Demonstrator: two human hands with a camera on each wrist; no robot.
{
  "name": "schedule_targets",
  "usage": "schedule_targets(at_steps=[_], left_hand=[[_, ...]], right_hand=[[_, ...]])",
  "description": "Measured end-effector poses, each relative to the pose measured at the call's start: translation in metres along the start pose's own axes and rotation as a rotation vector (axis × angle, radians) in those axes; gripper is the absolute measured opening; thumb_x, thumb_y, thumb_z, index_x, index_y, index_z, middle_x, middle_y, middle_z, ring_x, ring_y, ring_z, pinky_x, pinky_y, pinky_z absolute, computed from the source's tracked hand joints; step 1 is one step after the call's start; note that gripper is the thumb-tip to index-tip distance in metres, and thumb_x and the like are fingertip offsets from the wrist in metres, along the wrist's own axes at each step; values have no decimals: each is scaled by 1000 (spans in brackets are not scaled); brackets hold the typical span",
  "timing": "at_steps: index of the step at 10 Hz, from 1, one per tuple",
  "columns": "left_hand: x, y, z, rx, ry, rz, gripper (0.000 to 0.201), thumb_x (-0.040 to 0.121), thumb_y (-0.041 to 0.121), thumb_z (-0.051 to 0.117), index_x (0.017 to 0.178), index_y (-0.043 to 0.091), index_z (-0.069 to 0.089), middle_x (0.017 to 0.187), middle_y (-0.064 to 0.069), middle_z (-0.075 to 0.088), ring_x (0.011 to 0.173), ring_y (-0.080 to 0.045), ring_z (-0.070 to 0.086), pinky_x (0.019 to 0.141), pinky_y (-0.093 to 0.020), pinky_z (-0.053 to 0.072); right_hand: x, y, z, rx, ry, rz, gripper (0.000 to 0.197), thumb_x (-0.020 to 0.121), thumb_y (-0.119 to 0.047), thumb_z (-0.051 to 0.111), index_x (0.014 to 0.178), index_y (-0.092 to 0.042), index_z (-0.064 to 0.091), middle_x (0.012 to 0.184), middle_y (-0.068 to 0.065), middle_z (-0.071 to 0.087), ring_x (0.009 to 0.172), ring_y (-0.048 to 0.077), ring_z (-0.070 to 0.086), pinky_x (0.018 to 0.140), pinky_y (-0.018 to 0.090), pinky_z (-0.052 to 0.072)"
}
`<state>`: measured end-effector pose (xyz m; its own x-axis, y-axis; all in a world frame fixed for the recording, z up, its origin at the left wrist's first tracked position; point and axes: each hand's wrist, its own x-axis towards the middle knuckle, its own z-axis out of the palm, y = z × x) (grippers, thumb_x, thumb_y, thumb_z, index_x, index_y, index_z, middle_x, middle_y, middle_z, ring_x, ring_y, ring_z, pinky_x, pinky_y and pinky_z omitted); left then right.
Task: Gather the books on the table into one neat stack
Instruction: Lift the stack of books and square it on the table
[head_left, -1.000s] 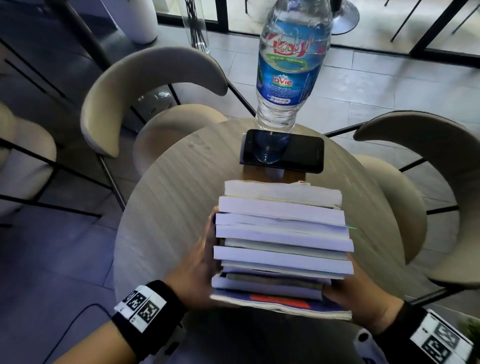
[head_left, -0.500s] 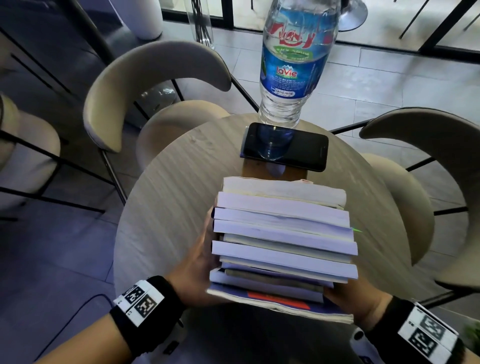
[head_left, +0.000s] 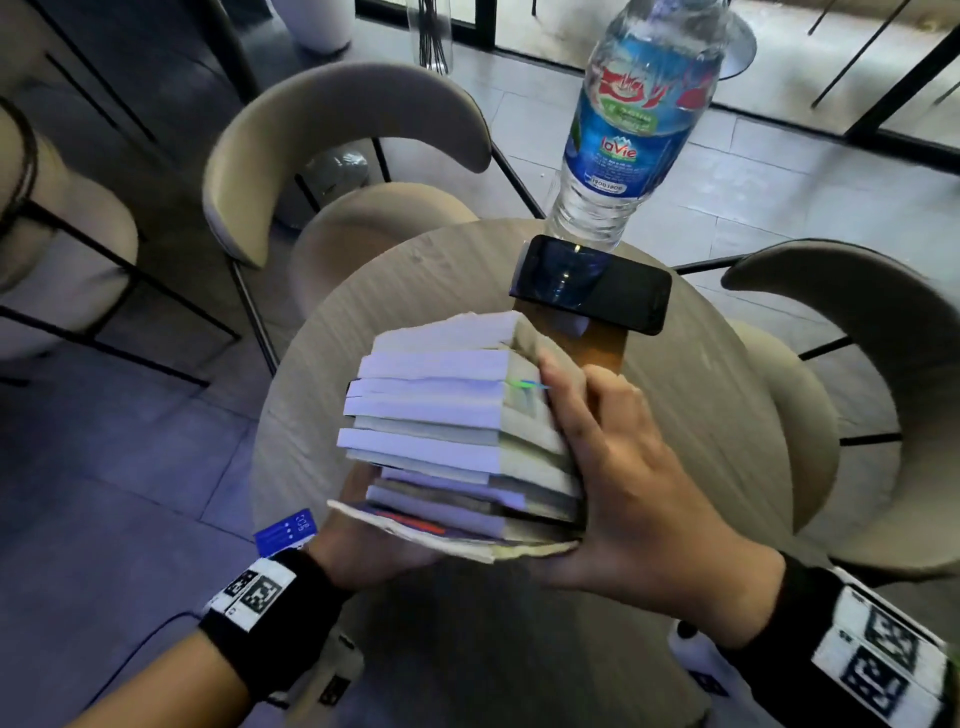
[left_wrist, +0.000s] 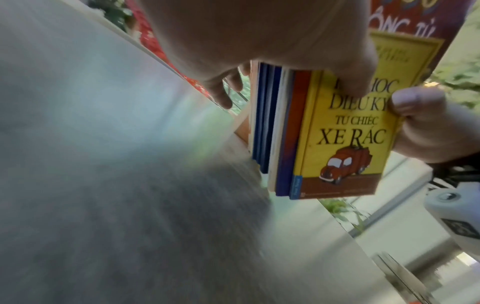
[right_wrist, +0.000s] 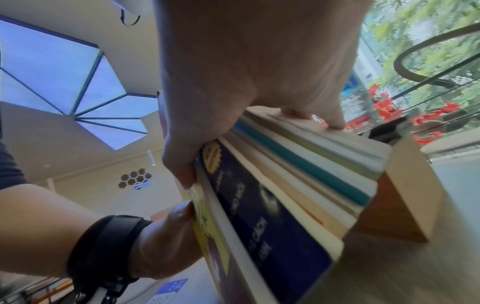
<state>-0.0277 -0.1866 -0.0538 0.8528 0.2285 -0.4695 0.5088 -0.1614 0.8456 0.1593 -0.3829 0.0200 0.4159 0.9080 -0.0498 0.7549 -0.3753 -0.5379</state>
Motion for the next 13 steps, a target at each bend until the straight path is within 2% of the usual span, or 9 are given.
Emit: schedule_targets(at_steps=[1,2,3,4,6,8,10,12,13], left_hand=[[-6,-5,-7,4,191,-67,118,25,69,90,103,-14,56,105,-9,69,77,29,59,87,0,46],[-4,-37,-12,-91,522,170,150,42,34,103,160,20,11,157,-17,39,136,2,47,119,-34,36],[-7,-43,-18,-181,576,165,152,45,27,103,158,43,2,166,-1,27,151,-14,34,122,-44,33],[-9,-64,-29,-209,651,49,153,44,32,104,161,38,5,161,4,38,147,-11,39,121,-48,34],[-20,-66,-32,-99,702,68,160,42,54,97,161,32,-8,163,29,9,153,5,14,124,-22,20],[-20,-63,-27,177,633,169,147,55,59,91,162,25,-5,169,21,-6,157,-6,-1,128,-33,12],[-14,-61,-13,-73,577,142,151,52,38,100,144,69,-15,170,17,8,154,5,10,121,-19,20],[-6,-62,-42,-9,421,155,160,49,35,102,147,62,-21,168,17,17,153,-2,22,123,-42,32],[0,-58,-61,74,338,200,159,50,35,102,147,63,-22,168,15,16,154,-2,20,124,-33,29]], right_hand=[[11,-18,2,-77,-20,25,140,57,-75,74,162,-37,-11,142,10,34,131,31,37,114,57,34],[31,-48,8,-208,-87,45,134,57,-76,67,161,-40,-9,138,9,34,129,32,37,119,63,24],[50,-63,17,-292,-156,30,132,55,-75,65,162,-38,-2,136,10,35,128,34,38,120,64,20],[77,-78,30,-372,-266,23,132,54,-77,63,162,-32,3,135,12,37,128,37,39,121,64,15],[80,-75,35,-466,-297,23,140,55,-83,64,161,-33,-12,150,15,27,141,38,30,125,61,11],[81,-74,37,-475,-301,41,153,46,-93,66,157,-39,-23,166,21,10,156,41,7,124,64,4],[76,-82,41,-524,-316,31,163,33,-95,69,157,-42,-23,162,25,17,146,44,23,120,66,19],[67,-89,43,-576,-336,18,150,49,-80,77,157,-43,-22,157,25,22,135,44,33,108,60,31],[68,-89,44,-584,-319,8,142,57,-76,75,158,-43,-18,153,25,28,130,44,37,103,59,33]])
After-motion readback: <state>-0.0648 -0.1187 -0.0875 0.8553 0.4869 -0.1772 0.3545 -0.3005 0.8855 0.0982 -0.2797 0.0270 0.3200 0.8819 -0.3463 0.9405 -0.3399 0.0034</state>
